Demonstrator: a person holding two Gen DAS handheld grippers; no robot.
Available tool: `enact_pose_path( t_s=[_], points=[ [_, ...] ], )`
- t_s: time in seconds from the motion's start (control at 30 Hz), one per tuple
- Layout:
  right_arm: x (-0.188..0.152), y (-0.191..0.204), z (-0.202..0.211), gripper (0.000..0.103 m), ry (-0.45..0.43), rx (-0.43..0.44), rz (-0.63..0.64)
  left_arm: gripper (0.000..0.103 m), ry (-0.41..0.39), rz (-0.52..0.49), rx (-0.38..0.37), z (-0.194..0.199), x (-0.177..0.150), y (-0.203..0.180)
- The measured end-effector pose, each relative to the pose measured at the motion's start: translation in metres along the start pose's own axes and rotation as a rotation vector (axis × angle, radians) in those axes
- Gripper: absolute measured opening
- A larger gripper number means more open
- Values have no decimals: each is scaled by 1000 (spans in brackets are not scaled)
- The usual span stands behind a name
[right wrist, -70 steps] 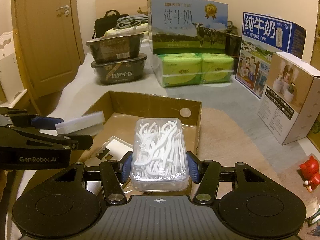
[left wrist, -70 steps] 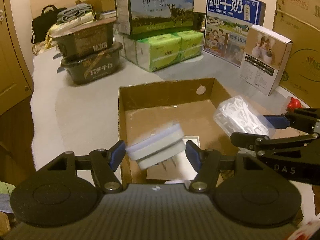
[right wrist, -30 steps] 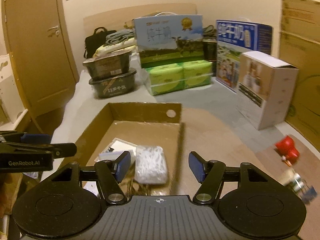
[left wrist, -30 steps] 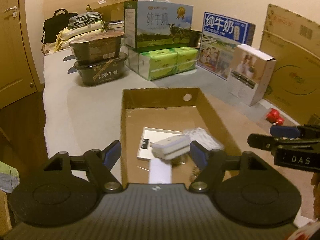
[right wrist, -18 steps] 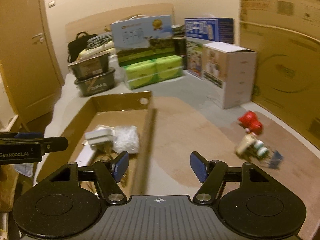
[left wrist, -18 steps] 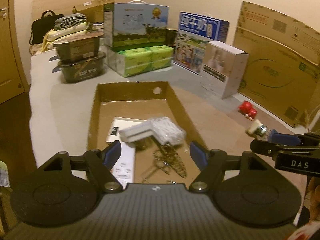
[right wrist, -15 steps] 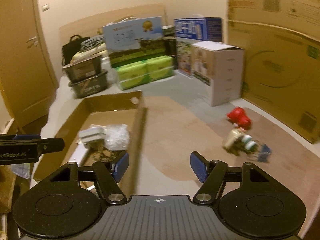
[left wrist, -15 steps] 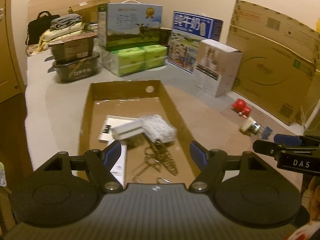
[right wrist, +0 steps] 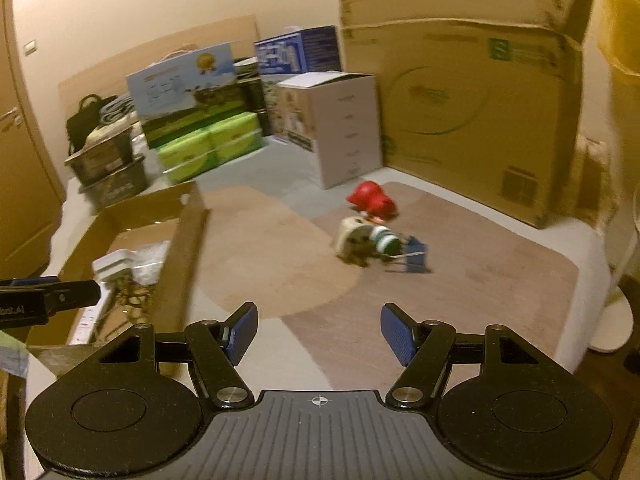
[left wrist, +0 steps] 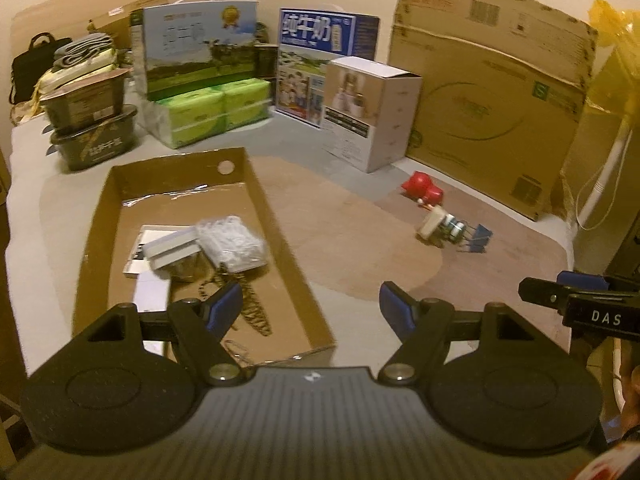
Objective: Organize rigid objects
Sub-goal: 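Withdraw both tools toward the beige plug adapter and blue binder clip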
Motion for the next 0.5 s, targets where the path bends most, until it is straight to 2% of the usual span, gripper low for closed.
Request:
enact_pose_path(
  t_s=[0.5],
  points=[
    [-11, -49, 14, 68, -4, -71, -66, 73, 10, -52, -48, -11, 2, -40]
  ],
)
Point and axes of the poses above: each gripper's, at about its wrist camera, not at the fingertips, and z roughly against the way its jaws point, y to its left, x to its top, the point moved 6 cm from there along -z, roughly the way its jaws point, and after that the axes turned 5 degrees about z, right-handed, at the moved point
